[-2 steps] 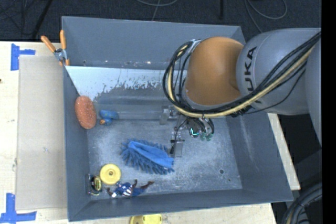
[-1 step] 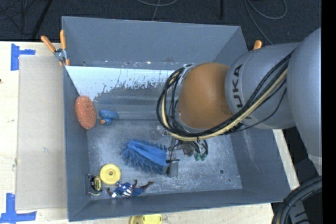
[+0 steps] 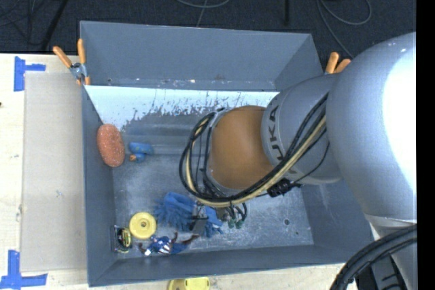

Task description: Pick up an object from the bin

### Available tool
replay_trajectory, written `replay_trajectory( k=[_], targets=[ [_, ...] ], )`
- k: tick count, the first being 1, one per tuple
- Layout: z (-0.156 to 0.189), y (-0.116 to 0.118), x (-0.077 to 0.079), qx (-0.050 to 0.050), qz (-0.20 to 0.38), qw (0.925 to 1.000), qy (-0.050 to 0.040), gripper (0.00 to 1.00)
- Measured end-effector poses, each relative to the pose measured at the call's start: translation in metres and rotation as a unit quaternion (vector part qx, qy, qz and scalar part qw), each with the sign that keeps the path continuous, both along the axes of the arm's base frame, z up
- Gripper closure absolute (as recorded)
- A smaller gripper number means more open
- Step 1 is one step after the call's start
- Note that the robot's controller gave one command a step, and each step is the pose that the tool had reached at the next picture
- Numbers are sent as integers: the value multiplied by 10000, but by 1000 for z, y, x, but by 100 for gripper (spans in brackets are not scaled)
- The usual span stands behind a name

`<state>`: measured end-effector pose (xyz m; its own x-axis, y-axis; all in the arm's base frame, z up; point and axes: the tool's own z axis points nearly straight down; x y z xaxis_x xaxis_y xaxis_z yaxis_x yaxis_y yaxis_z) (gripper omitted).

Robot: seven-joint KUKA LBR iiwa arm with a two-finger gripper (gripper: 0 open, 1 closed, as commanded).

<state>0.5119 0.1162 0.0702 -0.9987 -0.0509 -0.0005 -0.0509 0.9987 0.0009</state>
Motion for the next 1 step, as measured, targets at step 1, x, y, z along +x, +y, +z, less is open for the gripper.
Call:
replay_trajectory(
  k=[1],
  targets=[
    [0,0,0,2,-7,10000,0,100]
  ],
)
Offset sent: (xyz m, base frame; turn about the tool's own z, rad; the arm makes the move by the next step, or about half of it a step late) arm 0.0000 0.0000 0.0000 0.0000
